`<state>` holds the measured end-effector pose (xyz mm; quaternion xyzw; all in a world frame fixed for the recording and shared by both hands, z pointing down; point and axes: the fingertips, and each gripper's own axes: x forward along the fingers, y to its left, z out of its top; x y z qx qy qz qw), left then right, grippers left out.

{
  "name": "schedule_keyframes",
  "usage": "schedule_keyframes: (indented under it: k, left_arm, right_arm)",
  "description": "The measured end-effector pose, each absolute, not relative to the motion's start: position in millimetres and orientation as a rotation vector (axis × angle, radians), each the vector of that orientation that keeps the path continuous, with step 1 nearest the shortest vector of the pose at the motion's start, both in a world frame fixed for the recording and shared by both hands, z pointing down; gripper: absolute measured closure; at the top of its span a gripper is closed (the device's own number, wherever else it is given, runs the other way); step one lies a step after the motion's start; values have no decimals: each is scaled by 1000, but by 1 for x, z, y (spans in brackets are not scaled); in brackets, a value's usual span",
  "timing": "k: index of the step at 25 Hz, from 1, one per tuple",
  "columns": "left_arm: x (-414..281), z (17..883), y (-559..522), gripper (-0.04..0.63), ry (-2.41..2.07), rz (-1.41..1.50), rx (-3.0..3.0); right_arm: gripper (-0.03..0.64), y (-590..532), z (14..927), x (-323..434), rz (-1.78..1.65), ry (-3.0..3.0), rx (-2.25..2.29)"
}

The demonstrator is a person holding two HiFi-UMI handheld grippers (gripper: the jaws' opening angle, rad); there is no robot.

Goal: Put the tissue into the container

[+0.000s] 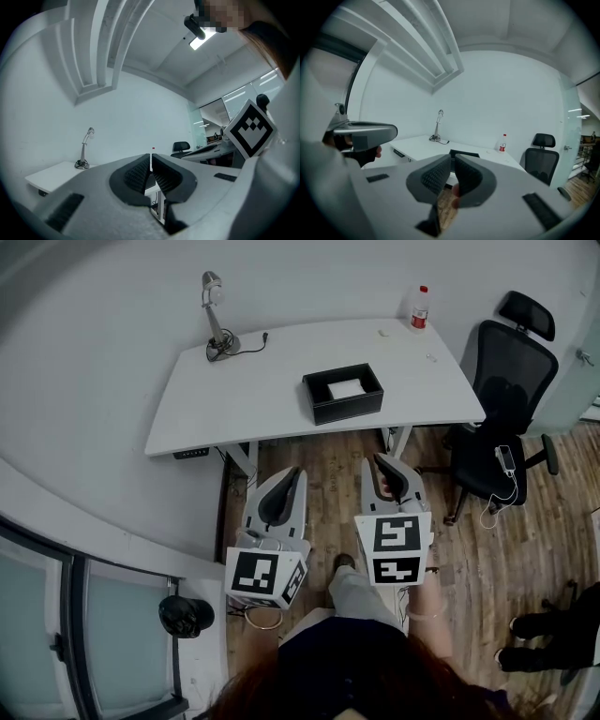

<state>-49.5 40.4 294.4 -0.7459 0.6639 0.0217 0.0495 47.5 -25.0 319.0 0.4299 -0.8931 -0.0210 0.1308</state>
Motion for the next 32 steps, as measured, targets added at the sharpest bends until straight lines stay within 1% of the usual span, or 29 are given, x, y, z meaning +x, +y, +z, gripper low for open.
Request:
schedule_keyframes:
  k: [7, 16, 21, 32]
  left_arm:
    - [-39, 290, 60, 560, 2010, 60, -2272]
    - [-24, 289, 84, 560, 2004, 46, -2278]
    - [-17, 288, 101, 560, 2006, 54, -2265]
    - [2, 293, 130, 560, 1997, 71, -2277]
  right_arm:
    - [595, 1, 308, 57, -110, -2638, 1267]
    - [597, 39, 289, 72, -164, -2787, 1290]
    - [597, 57, 288, 81, -230, -2777, 1295]
    - [597, 87, 287, 98, -236, -2793, 1284]
